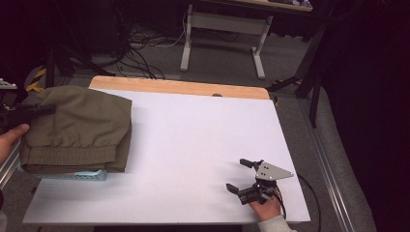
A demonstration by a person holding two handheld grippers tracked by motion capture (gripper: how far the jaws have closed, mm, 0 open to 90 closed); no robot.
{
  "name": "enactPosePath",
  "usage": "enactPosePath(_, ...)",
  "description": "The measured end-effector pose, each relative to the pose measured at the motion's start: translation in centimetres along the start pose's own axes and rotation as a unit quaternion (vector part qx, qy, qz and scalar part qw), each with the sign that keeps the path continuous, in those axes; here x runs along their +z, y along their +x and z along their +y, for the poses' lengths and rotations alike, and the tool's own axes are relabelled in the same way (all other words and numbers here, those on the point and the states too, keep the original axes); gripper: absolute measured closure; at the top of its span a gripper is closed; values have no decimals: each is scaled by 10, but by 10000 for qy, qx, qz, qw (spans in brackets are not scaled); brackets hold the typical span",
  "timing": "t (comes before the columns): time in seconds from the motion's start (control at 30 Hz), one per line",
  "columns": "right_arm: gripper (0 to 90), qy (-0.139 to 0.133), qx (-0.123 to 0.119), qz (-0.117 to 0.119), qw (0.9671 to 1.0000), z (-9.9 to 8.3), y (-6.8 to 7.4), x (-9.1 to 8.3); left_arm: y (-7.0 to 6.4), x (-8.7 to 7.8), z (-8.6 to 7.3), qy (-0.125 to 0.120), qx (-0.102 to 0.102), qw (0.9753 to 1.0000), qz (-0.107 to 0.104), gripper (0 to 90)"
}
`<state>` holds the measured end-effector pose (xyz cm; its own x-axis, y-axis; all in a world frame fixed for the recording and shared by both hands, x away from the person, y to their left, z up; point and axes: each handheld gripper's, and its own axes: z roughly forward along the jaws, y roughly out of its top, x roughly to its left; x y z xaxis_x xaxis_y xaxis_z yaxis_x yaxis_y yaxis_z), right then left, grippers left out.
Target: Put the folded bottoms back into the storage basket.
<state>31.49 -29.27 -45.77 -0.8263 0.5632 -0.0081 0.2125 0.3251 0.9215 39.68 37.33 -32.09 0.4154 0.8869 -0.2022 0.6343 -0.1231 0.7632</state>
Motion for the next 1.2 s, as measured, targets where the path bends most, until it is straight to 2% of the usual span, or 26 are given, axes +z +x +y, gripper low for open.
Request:
enactPosePath(0.07, 5, 1, 2, 1, 10000, 0, 0, 0, 2, 1, 0, 13, -9, 10000, 9, 804)
enactPosePath(0.23, 5, 2, 4, 3, 10000, 0, 0, 0, 15, 8, -5, 93, -162, 9998, 71, 803)
enactPosePath(0.57, 5, 9, -2, 11, 10000, 0, 0, 0, 25, 17, -17, 184, -378, 9990, 153, 801)
enactPosePath(1.0, 5, 13, 4, 14, 10000, 0, 0, 0, 33, 30, -27, 337, -464, 9976, 395, 793)
enactPosePath(1.2, 5, 12, 0, 17, 10000, 0, 0, 0, 35, 34, -30, 245, -432, 9973, 544, 794)
